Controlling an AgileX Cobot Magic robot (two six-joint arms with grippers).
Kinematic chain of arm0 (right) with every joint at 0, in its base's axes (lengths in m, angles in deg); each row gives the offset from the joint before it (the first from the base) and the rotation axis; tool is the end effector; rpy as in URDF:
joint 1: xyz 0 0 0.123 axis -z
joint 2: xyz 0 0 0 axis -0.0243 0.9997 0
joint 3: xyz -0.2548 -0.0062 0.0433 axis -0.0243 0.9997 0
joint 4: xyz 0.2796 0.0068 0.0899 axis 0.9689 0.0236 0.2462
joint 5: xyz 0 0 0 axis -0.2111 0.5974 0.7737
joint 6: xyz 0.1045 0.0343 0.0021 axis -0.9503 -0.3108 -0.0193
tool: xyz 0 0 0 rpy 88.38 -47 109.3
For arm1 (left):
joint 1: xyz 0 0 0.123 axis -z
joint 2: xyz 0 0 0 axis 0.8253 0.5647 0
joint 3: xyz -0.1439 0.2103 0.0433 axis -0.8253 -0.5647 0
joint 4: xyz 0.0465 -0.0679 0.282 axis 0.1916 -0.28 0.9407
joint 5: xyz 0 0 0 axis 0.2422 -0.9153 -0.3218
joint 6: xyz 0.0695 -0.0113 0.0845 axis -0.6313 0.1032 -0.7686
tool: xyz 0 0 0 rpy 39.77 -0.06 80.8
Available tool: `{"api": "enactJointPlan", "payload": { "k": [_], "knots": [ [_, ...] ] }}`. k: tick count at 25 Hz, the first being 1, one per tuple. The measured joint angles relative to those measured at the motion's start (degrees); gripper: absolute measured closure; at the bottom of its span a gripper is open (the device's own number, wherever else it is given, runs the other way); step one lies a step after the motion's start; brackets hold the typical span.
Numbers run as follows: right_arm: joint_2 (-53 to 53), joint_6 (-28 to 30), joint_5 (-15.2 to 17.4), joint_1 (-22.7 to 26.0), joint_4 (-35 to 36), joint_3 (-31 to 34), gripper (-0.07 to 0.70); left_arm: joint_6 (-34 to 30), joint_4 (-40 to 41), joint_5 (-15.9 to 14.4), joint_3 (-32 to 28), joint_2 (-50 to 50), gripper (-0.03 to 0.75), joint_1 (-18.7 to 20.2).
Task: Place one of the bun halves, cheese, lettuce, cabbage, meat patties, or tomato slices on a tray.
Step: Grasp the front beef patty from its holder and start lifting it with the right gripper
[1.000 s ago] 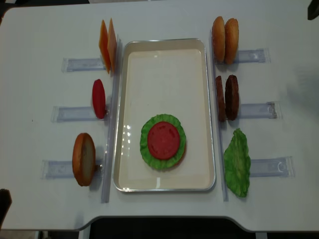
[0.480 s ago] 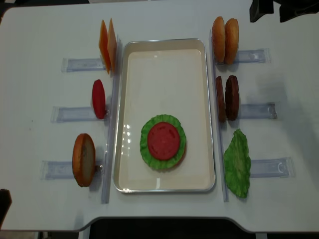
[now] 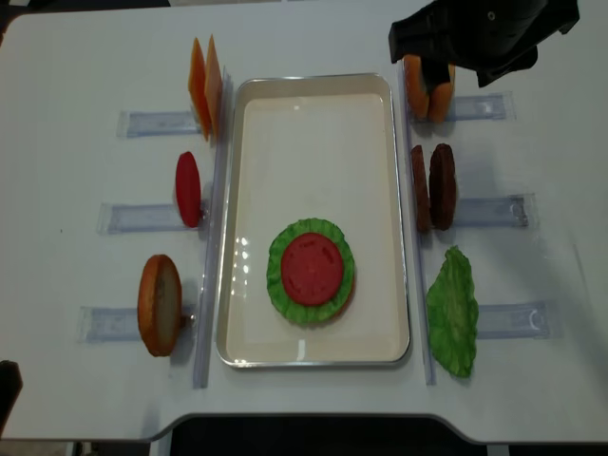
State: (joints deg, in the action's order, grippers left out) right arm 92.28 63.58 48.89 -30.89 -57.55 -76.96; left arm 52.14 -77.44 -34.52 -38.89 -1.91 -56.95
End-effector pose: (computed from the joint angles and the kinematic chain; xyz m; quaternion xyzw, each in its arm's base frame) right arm 0.3278 0.1973 0.2850 -0.0893 0.9816 0.0409 0.1639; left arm 0.0739 -0.0084 0.2780 0.0517 0.8657 -0.0121 0.4978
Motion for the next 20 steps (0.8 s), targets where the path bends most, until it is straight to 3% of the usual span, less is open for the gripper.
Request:
{"api": "enactJointPlan", "payload": {
  "k": [6, 20],
  "knots": [
    [3.23, -3.59, 0.00, -0.28, 0.20, 0.00, 0.183, 0.00, 0.00, 0.00, 0.00, 0.00, 0.722, 0.00],
    [9.09, -3.61, 0.00, -0.28, 4.58, 0.00, 0.183, 0.00, 0.00, 0.00, 0.00, 0.00, 0.722, 0.00]
  ]
}}
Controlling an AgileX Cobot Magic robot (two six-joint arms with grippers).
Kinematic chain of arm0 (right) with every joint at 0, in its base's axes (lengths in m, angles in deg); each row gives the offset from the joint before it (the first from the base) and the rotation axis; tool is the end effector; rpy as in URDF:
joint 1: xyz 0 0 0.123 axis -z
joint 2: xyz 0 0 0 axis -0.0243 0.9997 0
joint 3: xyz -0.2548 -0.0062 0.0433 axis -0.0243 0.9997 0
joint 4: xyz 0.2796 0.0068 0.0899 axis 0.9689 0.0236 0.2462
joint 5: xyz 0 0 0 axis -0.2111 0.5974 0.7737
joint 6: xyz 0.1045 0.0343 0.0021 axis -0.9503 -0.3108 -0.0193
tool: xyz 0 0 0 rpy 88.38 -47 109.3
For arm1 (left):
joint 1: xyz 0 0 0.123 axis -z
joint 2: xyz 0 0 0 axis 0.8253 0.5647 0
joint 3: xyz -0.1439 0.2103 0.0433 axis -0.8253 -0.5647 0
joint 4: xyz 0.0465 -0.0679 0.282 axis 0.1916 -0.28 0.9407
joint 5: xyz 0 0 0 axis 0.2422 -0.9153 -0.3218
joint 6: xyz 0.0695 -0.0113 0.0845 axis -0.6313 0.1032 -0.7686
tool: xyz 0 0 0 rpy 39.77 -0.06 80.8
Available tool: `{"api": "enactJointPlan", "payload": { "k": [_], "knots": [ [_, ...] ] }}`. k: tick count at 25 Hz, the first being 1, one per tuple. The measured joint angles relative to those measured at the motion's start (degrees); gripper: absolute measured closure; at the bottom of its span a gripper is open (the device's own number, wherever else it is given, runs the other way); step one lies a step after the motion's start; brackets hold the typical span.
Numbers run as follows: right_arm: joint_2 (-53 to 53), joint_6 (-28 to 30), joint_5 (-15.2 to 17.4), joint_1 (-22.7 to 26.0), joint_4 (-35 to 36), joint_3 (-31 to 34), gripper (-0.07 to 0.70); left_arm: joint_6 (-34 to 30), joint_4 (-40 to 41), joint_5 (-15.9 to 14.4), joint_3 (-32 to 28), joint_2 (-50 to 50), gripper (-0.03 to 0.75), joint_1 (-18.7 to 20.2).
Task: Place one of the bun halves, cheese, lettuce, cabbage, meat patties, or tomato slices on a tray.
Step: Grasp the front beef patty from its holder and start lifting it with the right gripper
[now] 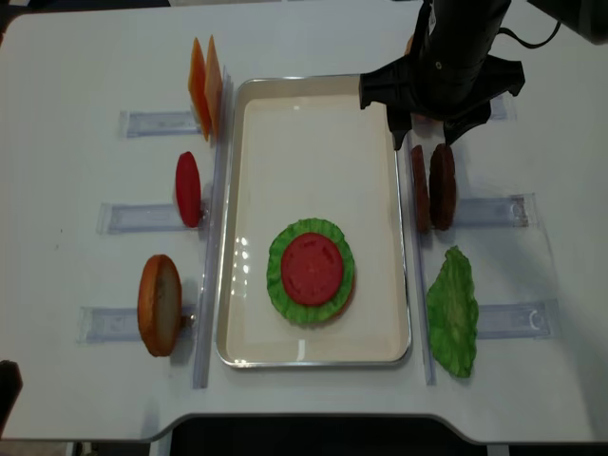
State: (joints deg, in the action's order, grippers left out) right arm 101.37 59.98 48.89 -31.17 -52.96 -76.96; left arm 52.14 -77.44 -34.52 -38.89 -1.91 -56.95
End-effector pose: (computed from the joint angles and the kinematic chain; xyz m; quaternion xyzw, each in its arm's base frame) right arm 0.3398 0.2171 0.2222 -0.0541 0.9949 0.0421 0.0746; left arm 0.0739 -0.0084 0.2780 0.0517 0.8657 -0.0121 0.4978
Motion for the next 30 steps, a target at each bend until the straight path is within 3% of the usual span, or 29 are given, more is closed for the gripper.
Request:
{"api": "enactJointPlan", "payload": {
  "k": [30],
  "knots": [
    [4.35, 1.00, -0.04, -1.16, 0.66, 0.00, 0.191, 0.00, 0.00, 0.00, 0.00, 0.00, 0.722, 0.00]
  ]
}}
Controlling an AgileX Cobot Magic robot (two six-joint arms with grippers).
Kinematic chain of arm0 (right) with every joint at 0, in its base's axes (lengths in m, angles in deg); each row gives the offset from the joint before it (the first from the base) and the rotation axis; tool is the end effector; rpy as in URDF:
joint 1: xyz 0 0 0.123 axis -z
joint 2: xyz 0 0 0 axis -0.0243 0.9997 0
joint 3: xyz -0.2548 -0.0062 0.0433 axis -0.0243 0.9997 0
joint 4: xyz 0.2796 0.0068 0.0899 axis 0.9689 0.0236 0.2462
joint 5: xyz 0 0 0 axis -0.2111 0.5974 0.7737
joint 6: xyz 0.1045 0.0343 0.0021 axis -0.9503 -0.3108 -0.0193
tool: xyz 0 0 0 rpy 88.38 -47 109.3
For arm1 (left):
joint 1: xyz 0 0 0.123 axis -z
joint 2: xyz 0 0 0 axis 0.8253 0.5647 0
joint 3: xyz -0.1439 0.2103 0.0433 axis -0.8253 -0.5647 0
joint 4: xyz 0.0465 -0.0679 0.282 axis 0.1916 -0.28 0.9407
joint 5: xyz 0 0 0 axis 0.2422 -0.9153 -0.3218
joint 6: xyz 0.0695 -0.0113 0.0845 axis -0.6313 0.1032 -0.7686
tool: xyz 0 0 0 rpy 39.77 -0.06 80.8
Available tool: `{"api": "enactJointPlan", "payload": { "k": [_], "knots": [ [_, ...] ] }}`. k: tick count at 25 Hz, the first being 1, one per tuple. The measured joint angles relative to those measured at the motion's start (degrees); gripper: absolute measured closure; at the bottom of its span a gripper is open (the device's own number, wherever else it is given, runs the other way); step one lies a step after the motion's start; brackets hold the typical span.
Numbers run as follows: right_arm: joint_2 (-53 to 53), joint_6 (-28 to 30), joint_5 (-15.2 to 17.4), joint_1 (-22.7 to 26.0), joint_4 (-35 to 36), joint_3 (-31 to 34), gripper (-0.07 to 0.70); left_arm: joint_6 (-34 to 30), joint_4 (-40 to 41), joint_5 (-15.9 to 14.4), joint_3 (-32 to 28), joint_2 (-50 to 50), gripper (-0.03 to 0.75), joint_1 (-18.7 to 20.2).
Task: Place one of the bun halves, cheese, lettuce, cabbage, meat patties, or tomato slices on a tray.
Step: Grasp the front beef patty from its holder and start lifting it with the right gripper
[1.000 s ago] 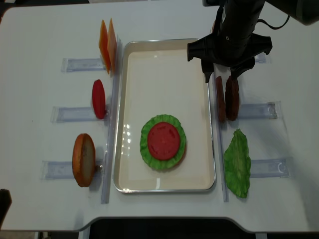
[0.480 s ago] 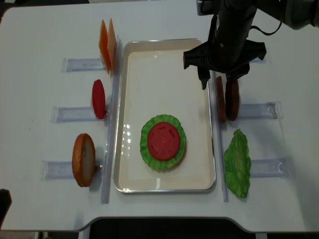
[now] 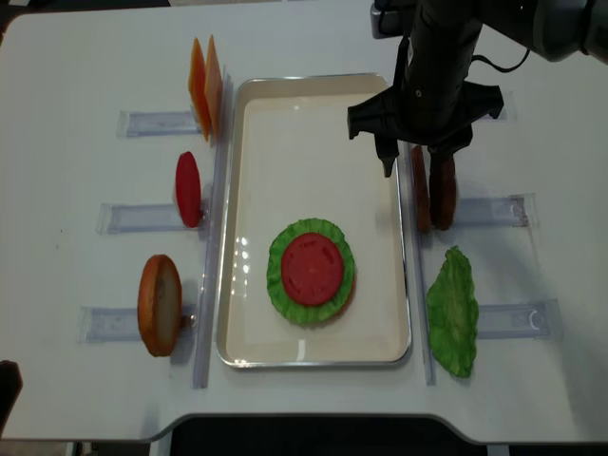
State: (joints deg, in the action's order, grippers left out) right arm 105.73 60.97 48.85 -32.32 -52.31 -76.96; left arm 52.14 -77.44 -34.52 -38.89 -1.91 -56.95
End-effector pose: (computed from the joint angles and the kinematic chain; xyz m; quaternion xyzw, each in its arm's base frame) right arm 0.3401 0.2284 0.1913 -0.0712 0.9963 0.0284 0.0392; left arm 0.0739 -0.0084 0.2780 0.0517 0.8657 -0.0121 0.4978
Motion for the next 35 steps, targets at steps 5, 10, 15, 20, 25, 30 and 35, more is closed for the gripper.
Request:
{"api": "enactJointPlan", "payload": {
  "k": [5, 10, 15, 20, 25, 30, 35],
  "knots": [
    [0.64, 0.31, 0.00, 0.00, -1.23, 0.00, 0.191, 0.00, 0.00, 0.00, 0.00, 0.00, 0.722, 0.00],
    [0.64, 0.31, 0.00, 0.00, -2.39, 0.00, 0.191, -0.05, 0.00, 0.00, 0.00, 0.00, 0.722, 0.00],
    [0.71, 0.31, 0.00, 0.00, -2.39, 0.00, 0.192, -0.05, 0.00, 0.00, 0.00, 0.00, 0.722, 0.00],
    [2.29, 0.31, 0.00, 0.00, -2.16, 0.00, 0.192, -0.05, 0.00, 0.00, 0.00, 0.00, 0.722, 0.00],
    [2.56, 0.31, 0.00, 0.00, -2.13, 0.00, 0.192, -0.05, 0.00, 0.00, 0.00, 0.00, 0.722, 0.00],
    [2.56, 0.31, 0.00, 0.00, -2.42, 0.00, 0.192, -0.05, 0.00, 0.00, 0.00, 0.00, 0.722, 0.00],
    [2.56, 0.31, 0.00, 0.00, -2.42, 0.00, 0.193, -0.05, 0.00, 0.00, 0.00, 0.00, 0.722, 0.00]
  ]
}}
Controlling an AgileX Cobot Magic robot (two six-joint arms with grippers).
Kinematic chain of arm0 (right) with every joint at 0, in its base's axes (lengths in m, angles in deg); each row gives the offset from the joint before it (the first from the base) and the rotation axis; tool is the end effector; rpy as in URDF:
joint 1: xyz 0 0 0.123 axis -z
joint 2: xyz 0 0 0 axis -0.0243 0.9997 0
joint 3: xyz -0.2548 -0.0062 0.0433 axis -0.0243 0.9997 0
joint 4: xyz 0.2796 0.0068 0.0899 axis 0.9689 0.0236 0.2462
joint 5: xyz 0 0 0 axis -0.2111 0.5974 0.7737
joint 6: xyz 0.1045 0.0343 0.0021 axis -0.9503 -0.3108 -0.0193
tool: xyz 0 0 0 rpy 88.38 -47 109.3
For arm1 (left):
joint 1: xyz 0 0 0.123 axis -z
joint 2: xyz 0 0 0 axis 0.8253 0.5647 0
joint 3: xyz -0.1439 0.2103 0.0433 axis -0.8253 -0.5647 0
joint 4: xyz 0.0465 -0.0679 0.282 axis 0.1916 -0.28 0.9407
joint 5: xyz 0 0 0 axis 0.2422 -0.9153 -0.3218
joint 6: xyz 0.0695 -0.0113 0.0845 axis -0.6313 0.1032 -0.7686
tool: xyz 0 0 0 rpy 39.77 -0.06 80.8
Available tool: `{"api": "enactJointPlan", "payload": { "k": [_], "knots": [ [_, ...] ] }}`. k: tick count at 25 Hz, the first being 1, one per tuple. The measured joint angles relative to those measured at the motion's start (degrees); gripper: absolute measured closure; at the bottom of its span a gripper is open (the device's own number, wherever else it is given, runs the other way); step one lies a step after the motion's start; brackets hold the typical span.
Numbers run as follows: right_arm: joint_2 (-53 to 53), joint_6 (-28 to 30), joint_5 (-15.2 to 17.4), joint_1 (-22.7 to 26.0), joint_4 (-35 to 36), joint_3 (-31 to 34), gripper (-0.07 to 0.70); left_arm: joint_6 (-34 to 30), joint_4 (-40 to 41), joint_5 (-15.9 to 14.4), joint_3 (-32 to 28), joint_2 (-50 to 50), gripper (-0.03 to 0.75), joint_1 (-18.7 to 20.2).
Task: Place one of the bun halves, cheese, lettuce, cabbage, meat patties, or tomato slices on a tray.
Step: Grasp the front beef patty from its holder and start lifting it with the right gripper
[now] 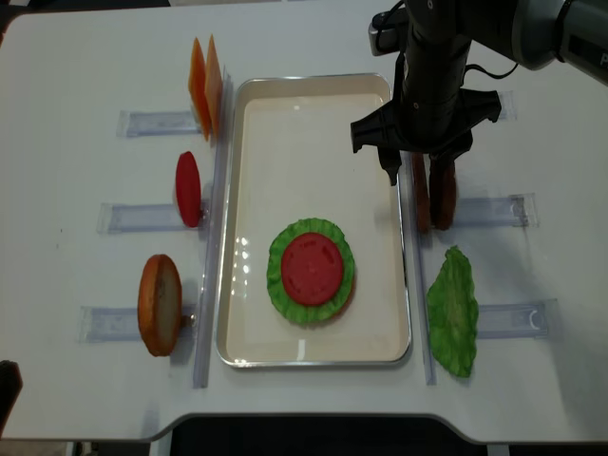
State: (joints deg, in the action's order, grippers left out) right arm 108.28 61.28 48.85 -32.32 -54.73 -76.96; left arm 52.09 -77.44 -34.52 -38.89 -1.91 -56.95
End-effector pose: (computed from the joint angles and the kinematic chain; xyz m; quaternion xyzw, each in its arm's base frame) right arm 0.3447 0.2262 0.1730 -0.0805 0.9963 -0.0001 0.0297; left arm 0.0739 -0.0084 0.2780 0.0521 0.8657 -0.0119 0.4978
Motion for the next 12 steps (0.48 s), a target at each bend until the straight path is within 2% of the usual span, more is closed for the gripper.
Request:
{"api": "enactJointPlan", "payload": {
  "k": [12],
  "knots": [
    [0.00, 0.00, 0.00, 0.00, 0.00, 0.00, 0.195, 0.00, 0.00, 0.00, 0.00, 0.00, 0.722, 0.00]
  ]
}}
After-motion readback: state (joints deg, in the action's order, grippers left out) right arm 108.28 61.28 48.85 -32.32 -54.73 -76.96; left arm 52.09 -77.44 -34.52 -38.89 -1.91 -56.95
